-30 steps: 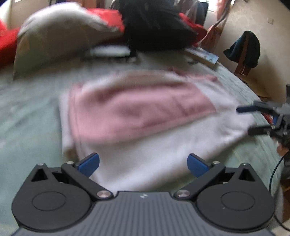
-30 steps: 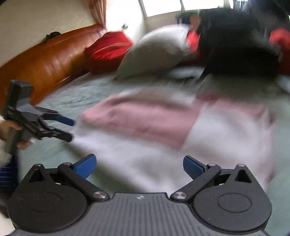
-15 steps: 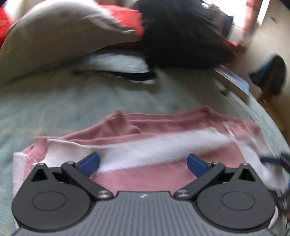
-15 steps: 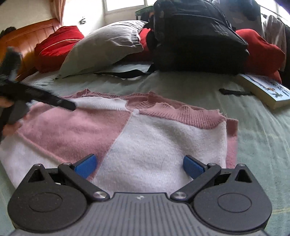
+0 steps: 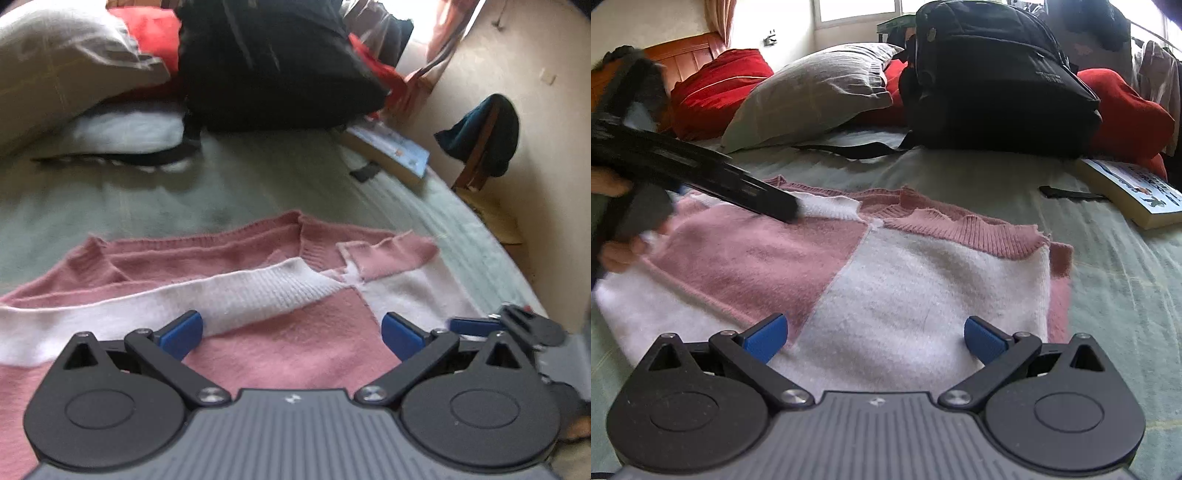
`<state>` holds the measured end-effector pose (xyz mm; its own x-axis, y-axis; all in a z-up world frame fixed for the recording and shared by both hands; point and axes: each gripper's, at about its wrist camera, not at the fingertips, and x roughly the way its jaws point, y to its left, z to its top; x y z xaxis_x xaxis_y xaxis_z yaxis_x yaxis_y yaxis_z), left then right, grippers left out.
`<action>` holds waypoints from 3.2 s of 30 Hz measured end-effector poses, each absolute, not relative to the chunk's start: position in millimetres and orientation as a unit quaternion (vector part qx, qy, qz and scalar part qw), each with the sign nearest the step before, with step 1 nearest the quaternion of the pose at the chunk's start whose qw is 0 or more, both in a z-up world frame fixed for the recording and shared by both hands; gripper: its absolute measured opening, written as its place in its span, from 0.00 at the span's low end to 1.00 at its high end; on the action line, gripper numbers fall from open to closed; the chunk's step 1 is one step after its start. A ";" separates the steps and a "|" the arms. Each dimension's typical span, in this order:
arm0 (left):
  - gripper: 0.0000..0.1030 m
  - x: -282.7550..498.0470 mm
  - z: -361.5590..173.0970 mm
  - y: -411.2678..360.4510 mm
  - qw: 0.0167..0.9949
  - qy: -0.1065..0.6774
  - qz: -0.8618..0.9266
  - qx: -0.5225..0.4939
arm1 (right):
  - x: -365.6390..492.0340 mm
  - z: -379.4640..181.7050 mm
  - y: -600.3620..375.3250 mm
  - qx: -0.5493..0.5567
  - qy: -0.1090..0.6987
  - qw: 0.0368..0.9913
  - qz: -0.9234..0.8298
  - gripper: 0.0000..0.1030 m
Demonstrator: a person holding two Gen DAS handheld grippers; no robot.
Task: Fold clothes
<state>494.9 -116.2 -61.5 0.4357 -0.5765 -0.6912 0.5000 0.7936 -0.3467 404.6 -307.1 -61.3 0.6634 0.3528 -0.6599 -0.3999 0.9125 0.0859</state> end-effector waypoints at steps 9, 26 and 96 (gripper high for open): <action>0.99 457.4 -25.6 -87.2 0.872 0.398 -0.283 0.008 | 355.9 -36.5 -331.6 -0.021 0.332 0.922 0.198 1.00; 0.99 318.9 -49.2 49.5 0.890 0.406 -0.208 0.019 | 284.7 -49.2 -343.9 0.016 0.346 0.916 0.204 1.00; 0.36 281.1 -147.9 -101.7 0.680 0.118 -0.199 0.696 | 302.6 -137.3 -210.9 -0.626 0.204 0.734 0.166 0.16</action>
<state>281.1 -101.7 -147.9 0.8932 -0.1055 -0.4370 0.4344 -0.0478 0.8994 302.6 -210.9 -137.3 0.8617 -0.0112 -0.5073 -0.4990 0.1621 -0.8513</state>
